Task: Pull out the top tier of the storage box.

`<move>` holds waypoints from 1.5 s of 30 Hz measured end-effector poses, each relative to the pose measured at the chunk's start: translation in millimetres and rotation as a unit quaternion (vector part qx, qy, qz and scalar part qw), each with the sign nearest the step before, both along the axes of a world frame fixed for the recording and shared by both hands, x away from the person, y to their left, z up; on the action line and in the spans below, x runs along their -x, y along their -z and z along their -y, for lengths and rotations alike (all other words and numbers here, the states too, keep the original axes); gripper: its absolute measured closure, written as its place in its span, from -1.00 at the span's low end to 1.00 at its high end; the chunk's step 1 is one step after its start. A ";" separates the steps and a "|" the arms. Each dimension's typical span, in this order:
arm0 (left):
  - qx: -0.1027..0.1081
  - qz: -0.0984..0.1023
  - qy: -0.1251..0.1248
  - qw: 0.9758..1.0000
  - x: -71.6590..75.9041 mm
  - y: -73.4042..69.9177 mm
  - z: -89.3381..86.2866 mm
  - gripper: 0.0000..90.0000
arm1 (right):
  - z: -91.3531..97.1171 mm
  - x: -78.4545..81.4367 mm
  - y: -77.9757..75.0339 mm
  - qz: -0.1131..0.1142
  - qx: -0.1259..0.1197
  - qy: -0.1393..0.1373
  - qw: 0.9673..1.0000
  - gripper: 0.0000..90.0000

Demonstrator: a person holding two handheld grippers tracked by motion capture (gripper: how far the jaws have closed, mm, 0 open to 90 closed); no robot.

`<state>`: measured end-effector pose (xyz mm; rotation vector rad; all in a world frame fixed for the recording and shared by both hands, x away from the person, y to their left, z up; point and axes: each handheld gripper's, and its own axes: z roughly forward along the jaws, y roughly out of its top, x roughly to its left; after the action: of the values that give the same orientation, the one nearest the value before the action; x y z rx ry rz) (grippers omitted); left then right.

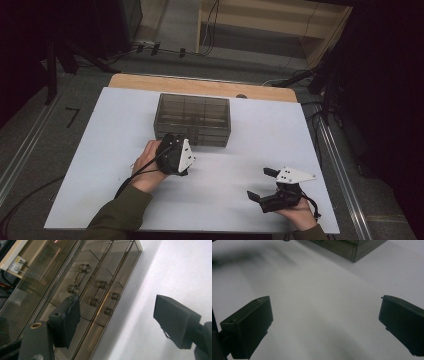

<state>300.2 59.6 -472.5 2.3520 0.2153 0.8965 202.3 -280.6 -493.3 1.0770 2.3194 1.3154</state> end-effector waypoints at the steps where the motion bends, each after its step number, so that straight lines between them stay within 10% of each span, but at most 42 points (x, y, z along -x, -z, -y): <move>1: -0.004 0.004 0.001 1.000 0.6 0.6 0.4 -0.53 | -0.1 0.1 0.0 0.000 0.000 -0.001 1.000 -1.00; 26: -0.054 0.073 0.017 0.996 7.6 2.6 5.6 -0.52 | -0.2 0.3 -0.3 0.000 -0.002 -0.001 1.000 -1.00; 32: -0.078 0.100 0.017 0.992 9.4 5.1 7.6 -0.49 | -0.1 0.2 -0.3 -0.001 -0.001 0.000 1.000 -1.00; 45: -0.121 0.184 0.017 0.975 15.7 8.3 14.0 -0.22 | -0.6 0.1 0.0 0.000 -0.002 -0.003 1.000 -1.00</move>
<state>284.5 45.6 -480.9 2.3404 -0.0911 1.3859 202.2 -280.0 -493.3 1.0708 2.3234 1.3222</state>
